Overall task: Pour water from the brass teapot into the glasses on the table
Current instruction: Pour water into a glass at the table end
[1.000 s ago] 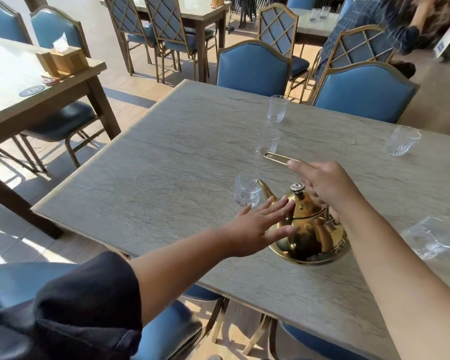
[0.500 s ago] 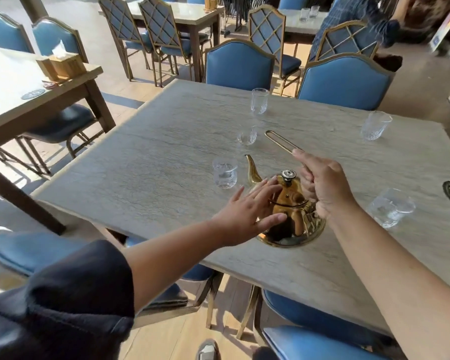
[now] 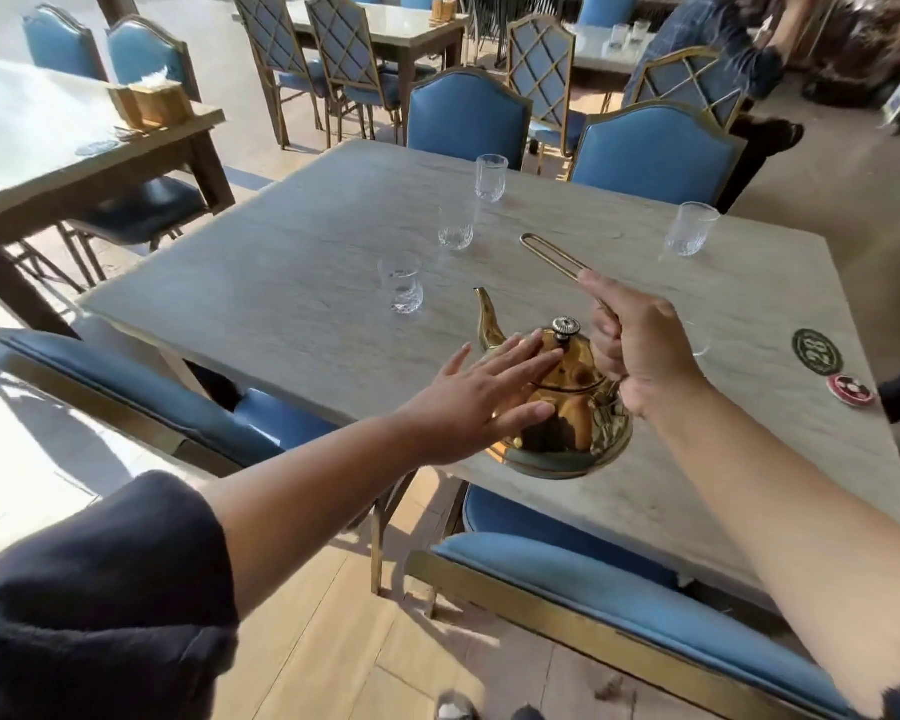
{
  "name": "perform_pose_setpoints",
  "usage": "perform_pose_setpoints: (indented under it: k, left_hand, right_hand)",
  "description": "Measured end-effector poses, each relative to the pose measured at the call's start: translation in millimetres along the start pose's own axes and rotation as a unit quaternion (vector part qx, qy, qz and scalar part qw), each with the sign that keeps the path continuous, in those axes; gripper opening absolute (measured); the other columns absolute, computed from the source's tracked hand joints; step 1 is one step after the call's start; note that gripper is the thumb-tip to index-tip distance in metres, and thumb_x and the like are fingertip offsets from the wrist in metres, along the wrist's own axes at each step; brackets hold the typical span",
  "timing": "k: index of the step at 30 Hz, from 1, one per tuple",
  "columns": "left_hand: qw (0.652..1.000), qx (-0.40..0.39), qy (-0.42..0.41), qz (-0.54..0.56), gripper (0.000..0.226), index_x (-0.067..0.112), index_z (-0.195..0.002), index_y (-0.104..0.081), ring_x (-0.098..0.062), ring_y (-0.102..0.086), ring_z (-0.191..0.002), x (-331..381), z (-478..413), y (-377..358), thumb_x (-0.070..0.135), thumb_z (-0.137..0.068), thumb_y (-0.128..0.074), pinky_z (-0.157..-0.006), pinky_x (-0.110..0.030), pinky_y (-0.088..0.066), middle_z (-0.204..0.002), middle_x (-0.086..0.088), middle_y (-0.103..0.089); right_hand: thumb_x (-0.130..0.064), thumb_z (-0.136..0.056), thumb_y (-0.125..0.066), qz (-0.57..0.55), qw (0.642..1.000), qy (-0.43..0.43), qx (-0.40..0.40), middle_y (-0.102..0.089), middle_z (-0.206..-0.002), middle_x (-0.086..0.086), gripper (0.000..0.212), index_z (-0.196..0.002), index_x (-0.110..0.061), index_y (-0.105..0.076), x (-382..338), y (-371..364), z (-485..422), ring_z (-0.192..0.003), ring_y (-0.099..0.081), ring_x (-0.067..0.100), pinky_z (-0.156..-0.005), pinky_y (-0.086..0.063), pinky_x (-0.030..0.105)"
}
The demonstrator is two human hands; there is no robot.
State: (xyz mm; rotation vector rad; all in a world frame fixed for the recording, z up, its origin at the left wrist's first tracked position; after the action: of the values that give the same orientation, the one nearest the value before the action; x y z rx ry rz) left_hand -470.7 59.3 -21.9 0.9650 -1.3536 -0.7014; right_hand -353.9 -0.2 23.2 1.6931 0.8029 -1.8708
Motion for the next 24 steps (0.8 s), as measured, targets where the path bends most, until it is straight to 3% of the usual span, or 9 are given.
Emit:
perform_pose_setpoints:
  k: [6, 12, 19, 24]
  left_hand:
    - [0.999, -0.052, -0.009, -0.001, 0.058, 0.036, -0.148, -0.006, -0.008, 0.010, -0.143, 56.4, -2.9, -25.0, 0.051, -0.096, -0.026, -0.113, -0.040, 0.010, -0.157, 0.008, 0.009]
    - [0.992, -0.124, -0.001, -0.026, 0.065, 0.034, -0.149, 0.001, -0.019, -0.002, -0.145, 119.0, -17.3, -59.8, 0.056, -0.094, -0.026, -0.114, -0.038, 0.003, -0.157, 0.005, 0.014]
    - [0.977, -0.207, 0.012, -0.058, 0.077, 0.034, -0.146, 0.016, -0.022, 0.008, -0.145, 197.6, -57.3, -116.7, 0.062, -0.089, -0.028, -0.117, -0.044, 0.001, -0.154, 0.002, 0.026]
    - [0.976, -0.208, 0.024, -0.068, 0.083, 0.033, -0.144, 0.021, -0.015, 0.015, -0.143, 253.4, -100.2, -156.8, 0.065, -0.087, -0.031, -0.115, -0.038, 0.006, -0.152, 0.004, 0.032]
  right_hand:
    - [-0.032, -0.088, -0.060, -0.014, 0.999, 0.024, 0.027, -0.028, -0.034, -0.009, 0.052, -0.045, -0.020, -0.034, -4.7, 51.3, 42.3, -0.029, -0.018, 0.007, -0.035, -0.012, 0.018]
    - [-0.033, -0.088, -0.059, -0.022, 0.998, 0.037, 0.046, -0.029, -0.033, -0.009, 0.055, -0.040, -0.021, -0.037, -2.3, 118.1, 75.4, -0.027, -0.019, 0.007, -0.035, -0.012, 0.018]
    - [-0.031, -0.088, -0.058, -0.032, 0.999, 0.022, 0.035, -0.028, -0.033, -0.010, 0.057, -0.034, -0.021, -0.047, 4.1, 218.1, 91.4, -0.027, -0.018, 0.006, -0.033, -0.013, 0.015]
    - [-0.030, -0.087, -0.062, -0.022, 1.000, 0.013, 0.014, -0.027, -0.035, -0.008, 0.052, -0.043, -0.019, -0.037, 1.0, 295.4, 89.4, -0.028, -0.018, 0.007, -0.034, -0.014, 0.015]
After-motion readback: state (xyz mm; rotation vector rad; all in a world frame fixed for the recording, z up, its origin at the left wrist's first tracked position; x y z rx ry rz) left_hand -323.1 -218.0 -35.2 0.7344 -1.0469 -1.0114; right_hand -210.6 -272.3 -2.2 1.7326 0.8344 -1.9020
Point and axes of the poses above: each hand's wrist, its own z-axis away from the middle knuckle, its own y-axis out of the back of the hand, x = y × z, the point moved 8 cm from there along -z, towards the middle knuckle
